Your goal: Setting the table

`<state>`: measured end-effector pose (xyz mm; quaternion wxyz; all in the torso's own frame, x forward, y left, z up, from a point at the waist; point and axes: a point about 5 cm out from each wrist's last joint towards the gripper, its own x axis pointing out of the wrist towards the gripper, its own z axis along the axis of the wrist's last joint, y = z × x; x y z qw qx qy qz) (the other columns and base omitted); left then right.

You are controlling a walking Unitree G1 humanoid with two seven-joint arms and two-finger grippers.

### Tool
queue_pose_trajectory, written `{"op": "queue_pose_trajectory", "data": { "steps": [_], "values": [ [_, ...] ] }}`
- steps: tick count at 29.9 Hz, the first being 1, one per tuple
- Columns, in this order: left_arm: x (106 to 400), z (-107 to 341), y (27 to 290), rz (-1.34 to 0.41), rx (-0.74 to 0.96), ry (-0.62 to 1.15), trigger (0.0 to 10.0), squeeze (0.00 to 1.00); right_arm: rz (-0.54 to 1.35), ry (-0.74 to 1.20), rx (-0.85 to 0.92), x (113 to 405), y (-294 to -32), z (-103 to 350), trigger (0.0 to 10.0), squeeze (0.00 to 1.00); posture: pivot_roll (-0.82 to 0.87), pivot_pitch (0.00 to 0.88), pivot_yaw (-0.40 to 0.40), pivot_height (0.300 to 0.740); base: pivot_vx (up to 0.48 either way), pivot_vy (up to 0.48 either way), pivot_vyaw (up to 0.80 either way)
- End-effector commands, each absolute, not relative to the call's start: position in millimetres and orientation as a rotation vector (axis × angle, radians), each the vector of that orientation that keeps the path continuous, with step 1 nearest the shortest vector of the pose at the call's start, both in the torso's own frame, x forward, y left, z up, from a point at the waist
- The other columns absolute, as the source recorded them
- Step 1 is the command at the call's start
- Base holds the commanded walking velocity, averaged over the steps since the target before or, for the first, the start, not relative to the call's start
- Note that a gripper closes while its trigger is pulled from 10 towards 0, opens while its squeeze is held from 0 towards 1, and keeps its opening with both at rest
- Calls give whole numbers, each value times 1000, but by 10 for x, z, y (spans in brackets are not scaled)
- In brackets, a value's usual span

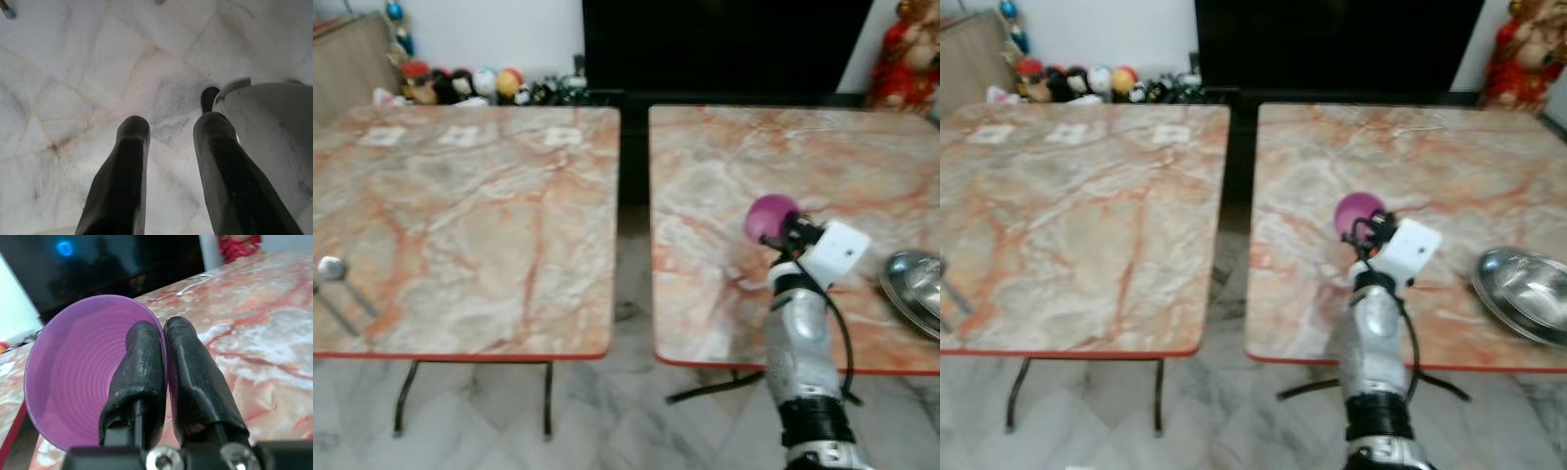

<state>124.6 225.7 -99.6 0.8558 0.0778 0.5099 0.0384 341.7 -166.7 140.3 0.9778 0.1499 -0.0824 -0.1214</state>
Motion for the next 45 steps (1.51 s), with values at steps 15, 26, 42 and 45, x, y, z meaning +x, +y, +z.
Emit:
{"op": "queue_pose_trajectory", "data": {
  "steps": [15,26,42,45],
  "values": [
    [1215,-1004,2264,92,136,1076,10000,0,-277,-172,312,3433,-1724,1424,10000,0,-88,0,34,740,0,-84,0],
    [1252,-990,2275,109,124,1062,10000,0,-267,-176,312,3474,-1678,1482,10000,0,-74,0,27,740,101,0,0],
    [1278,-980,2287,122,118,1059,10000,0,-331,-159,311,3433,-1737,1441,10000,0,-66,0,26,740,125,0,0],
    [1280,-980,2287,126,115,1059,10000,0,-367,-148,315,3427,-1763,1424,10000,0,-62,0,26,740,0,0,0]
  ]
}}
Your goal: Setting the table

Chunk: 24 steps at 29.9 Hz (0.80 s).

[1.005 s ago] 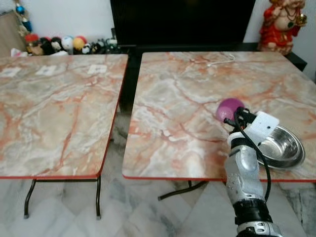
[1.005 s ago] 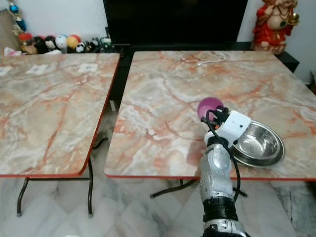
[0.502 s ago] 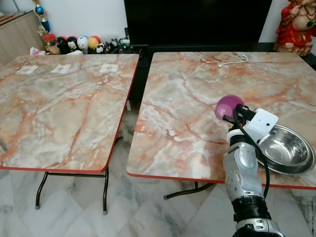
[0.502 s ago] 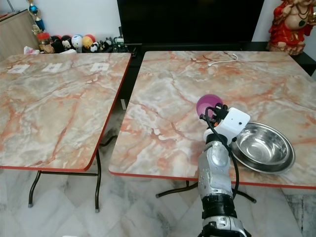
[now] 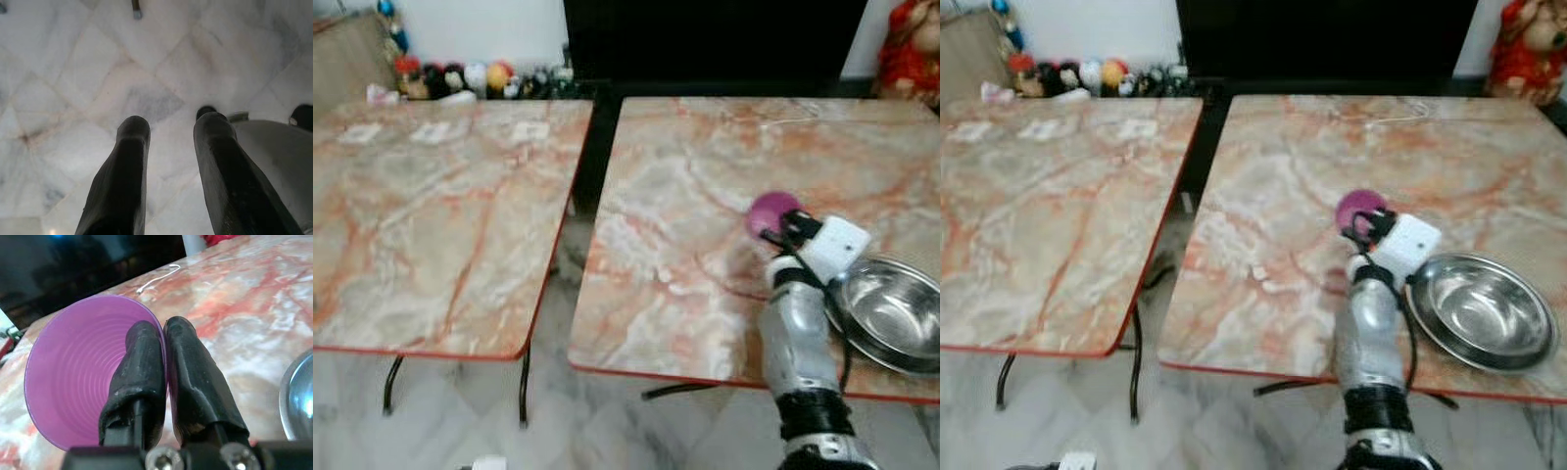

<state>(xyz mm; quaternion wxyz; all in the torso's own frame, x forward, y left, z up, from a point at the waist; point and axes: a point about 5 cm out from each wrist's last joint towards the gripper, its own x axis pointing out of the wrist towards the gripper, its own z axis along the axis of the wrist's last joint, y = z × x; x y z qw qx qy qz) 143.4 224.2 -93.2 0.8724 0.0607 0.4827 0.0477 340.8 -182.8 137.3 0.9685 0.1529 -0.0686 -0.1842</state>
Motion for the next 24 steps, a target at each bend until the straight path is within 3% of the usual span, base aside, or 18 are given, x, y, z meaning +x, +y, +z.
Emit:
{"op": "queue_pose_trajectory", "data": {
  "steps": [1,14,24],
  "values": [
    [1282,-979,2288,129,113,1059,10000,0,-414,-143,329,3420,-1810,1415,10000,0,-61,0,25,740,0,0,0],
    [1301,-974,2286,130,109,1056,10000,0,-669,24,446,3556,-2044,1342,10000,0,-62,0,32,740,0,0,0],
    [1303,-974,2286,140,102,1054,10000,0,-749,67,514,3656,-2107,1434,10000,0,-56,0,28,740,0,0,0]
  ]
}}
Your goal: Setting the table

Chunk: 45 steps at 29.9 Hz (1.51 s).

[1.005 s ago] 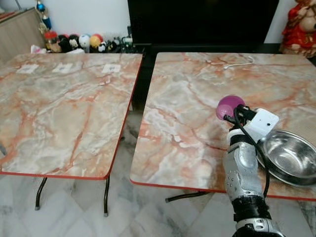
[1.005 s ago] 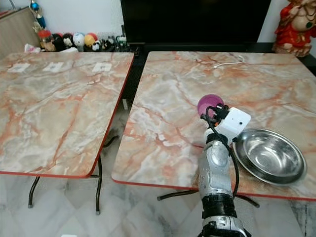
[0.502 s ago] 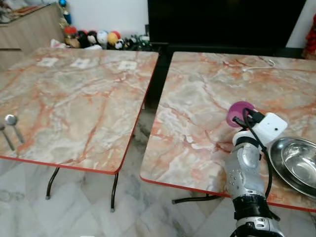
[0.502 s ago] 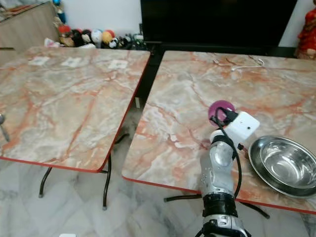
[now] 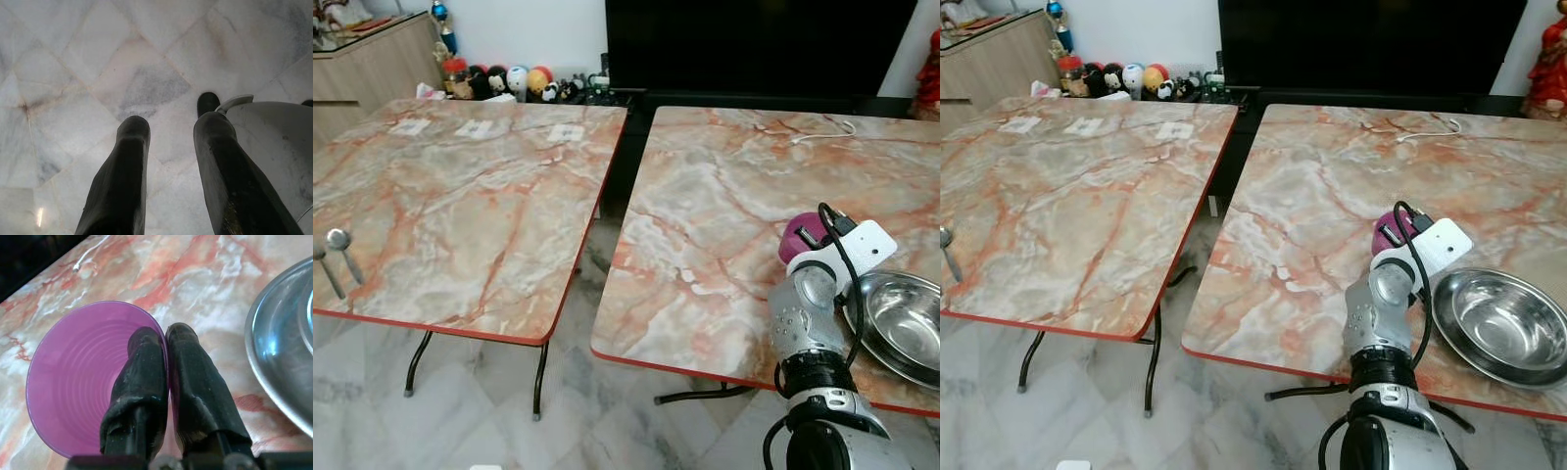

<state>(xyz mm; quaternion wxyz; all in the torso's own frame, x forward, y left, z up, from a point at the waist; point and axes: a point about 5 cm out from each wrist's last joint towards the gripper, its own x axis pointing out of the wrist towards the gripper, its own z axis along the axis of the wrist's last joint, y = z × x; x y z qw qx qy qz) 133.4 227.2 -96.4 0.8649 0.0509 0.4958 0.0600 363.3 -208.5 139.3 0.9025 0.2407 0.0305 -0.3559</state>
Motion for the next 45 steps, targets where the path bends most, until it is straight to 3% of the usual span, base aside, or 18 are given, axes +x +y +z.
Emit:
{"op": "queue_pose_trajectory", "data": {
  "steps": [1,9,20,21,22,23,29,30,32,36,37,38,39,40,45],
  "values": [
    [1303,-973,2287,140,102,1054,10000,0,-756,74,521,3659,-2111,1428,10000,0,-56,0,29,740,0,0,0],
    [1300,-974,2288,141,101,1055,10000,0,-896,60,505,3568,-2235,1416,10000,0,-56,0,28,740,0,0,0],
    [1299,-975,2285,139,102,1055,10000,0,-918,87,515,3526,-2214,1359,10000,0,-58,0,24,740,0,0,0],
    [1299,-975,2284,139,102,1055,10000,0,-918,87,515,3527,-2211,1359,10000,43,-57,0,24,740,0,0,0],
    [1299,-975,2284,139,101,1055,10000,0,-916,89,517,3531,-2206,1358,10000,149,-56,0,23,740,0,0,0],
    [1298,-975,2284,139,101,1055,10000,0,-913,92,519,3536,-2199,1357,10000,176,-57,0,25,740,0,0,0],
    [1295,-976,2285,141,99,1056,10000,0,-915,96,522,3536,-2198,1355,10000,176,-54,0,23,740,0,0,0],
    [1294,-976,2285,141,100,1055,10000,0,-914,96,523,3534,-2198,1350,10000,788,-51,0,22,740,0,0,0],
    [1293,-977,2286,142,99,1055,10000,0,-913,98,522,3529,-2196,1340,10000,957,-51,0,22,740,0,0,0],
    [1292,-977,2287,143,100,1055,10000,0,-916,101,520,3524,-2194,1331,10000,878,-53,0,23,740,0,0,0],
    [1292,-977,2287,143,100,1056,10000,0,-917,100,521,3524,-2193,1332,10000,725,-53,0,23,740,0,0,0],
    [1292,-977,2287,142,100,1056,10000,0,-918,100,520,3523,-2193,1334,10000,259,-54,0,23,740,0,0,0],
    [1292,-977,2287,142,100,1056,10000,0,-918,100,520,3523,-2192,1334,10000,259,-54,0,23,740,0,0,0],
    [1292,-977,2287,142,101,1056,10000,0,-918,97,519,3524,-2194,1337,10000,0,-53,0,22,740,0,0,0],
    [1291,-976,2291,143,102,1056,10000,0,-916,66,512,3529,-2207,1379,10000,0,-53,0,23,740,0,0,0]
  ]
}}
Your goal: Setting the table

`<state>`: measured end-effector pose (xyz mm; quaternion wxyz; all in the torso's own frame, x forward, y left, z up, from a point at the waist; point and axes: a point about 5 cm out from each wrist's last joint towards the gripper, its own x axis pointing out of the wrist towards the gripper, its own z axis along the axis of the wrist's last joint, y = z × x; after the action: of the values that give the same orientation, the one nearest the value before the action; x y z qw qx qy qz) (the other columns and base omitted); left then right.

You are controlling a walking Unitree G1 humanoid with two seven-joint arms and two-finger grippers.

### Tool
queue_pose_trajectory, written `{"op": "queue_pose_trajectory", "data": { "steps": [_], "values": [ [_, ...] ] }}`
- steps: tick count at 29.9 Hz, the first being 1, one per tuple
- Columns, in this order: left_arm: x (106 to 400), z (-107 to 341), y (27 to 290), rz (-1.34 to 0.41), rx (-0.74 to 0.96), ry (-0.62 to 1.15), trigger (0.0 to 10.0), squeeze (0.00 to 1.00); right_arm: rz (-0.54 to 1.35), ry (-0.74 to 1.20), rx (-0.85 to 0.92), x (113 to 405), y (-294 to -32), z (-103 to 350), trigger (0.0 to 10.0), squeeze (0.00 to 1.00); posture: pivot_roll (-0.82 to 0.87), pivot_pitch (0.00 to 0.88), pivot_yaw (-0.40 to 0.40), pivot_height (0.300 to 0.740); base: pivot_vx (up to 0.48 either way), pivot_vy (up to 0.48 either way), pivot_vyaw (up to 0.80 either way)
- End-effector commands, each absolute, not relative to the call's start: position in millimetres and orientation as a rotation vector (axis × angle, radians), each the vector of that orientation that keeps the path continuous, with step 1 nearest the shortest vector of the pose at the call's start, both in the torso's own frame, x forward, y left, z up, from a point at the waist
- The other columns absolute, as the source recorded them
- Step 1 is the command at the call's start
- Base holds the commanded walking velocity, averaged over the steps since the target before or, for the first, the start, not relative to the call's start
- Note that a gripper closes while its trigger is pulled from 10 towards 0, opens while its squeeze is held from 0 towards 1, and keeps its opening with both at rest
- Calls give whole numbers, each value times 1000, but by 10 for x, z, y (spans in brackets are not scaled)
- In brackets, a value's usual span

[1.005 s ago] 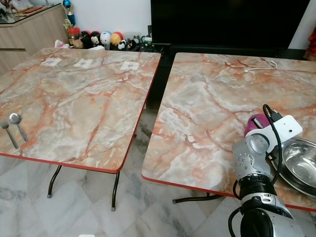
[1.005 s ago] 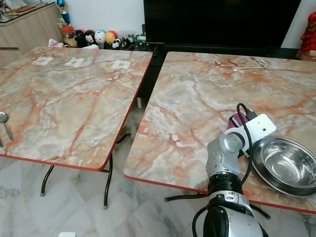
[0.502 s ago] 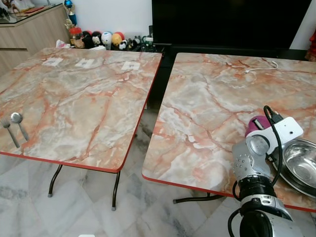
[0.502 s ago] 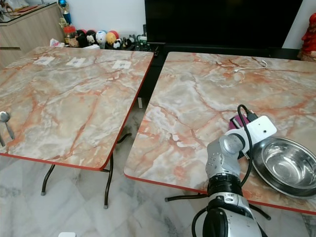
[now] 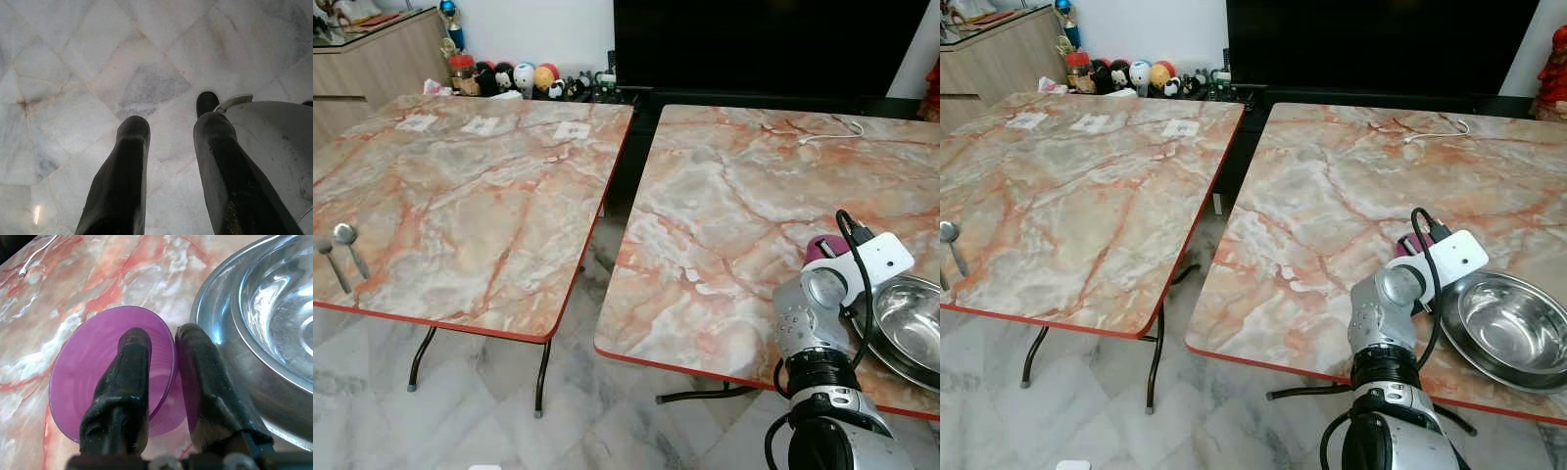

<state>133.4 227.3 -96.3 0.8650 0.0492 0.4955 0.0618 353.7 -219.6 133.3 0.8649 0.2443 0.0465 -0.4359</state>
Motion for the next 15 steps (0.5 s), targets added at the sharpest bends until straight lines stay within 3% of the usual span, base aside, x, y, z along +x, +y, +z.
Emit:
{"op": "queue_pose_trajectory", "data": {
  "steps": [1,15],
  "values": [
    [1291,-976,2291,142,102,1056,10000,0,-914,54,510,3531,-2209,1397,10000,0,-53,0,24,740,0,0,0],
    [1294,-973,2297,142,106,1054,10000,0,-946,-7,510,3516,-2330,1483,10000,0,-53,0,25,740,0,0,0]
  ]
}}
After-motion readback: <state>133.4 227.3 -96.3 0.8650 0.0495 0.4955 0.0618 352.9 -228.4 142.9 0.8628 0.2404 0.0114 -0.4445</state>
